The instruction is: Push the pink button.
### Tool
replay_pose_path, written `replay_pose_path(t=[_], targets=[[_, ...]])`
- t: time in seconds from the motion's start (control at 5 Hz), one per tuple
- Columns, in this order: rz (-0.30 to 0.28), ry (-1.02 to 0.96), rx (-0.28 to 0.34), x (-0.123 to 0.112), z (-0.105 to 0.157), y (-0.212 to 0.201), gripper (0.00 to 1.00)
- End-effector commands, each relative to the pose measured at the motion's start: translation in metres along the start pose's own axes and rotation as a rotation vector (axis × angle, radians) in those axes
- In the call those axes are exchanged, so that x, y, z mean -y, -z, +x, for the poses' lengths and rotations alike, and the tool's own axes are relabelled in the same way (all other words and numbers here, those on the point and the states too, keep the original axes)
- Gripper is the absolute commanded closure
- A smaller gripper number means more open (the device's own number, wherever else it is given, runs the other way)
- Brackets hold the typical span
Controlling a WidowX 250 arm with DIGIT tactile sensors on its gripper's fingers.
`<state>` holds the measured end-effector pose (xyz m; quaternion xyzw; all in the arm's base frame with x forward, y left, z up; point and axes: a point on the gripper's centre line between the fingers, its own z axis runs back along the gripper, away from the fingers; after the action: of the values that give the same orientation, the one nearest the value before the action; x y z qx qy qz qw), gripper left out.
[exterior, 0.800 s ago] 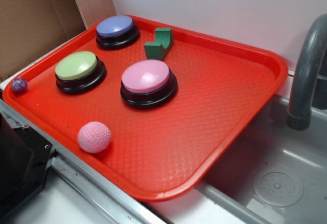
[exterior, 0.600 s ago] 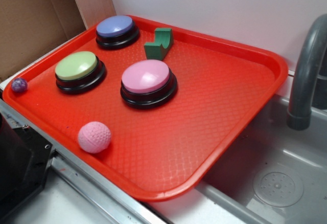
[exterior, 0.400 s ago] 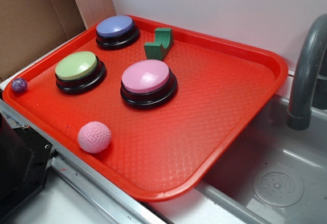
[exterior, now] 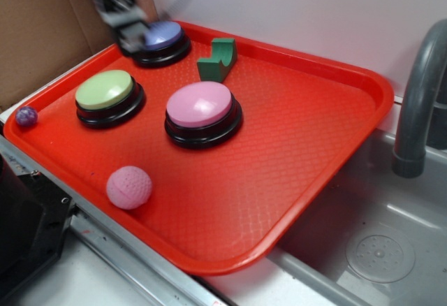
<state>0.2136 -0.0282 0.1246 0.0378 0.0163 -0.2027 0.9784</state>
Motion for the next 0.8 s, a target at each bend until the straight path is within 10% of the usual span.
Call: replay_pose_path(t=[0.0, 0.6], targets=[[0.018, 0.097, 0.022, -0.021, 0.040, 0.041, 0.00], [0.037, 0.066, 0.118, -0.004, 0.039, 0.073, 0.00]])
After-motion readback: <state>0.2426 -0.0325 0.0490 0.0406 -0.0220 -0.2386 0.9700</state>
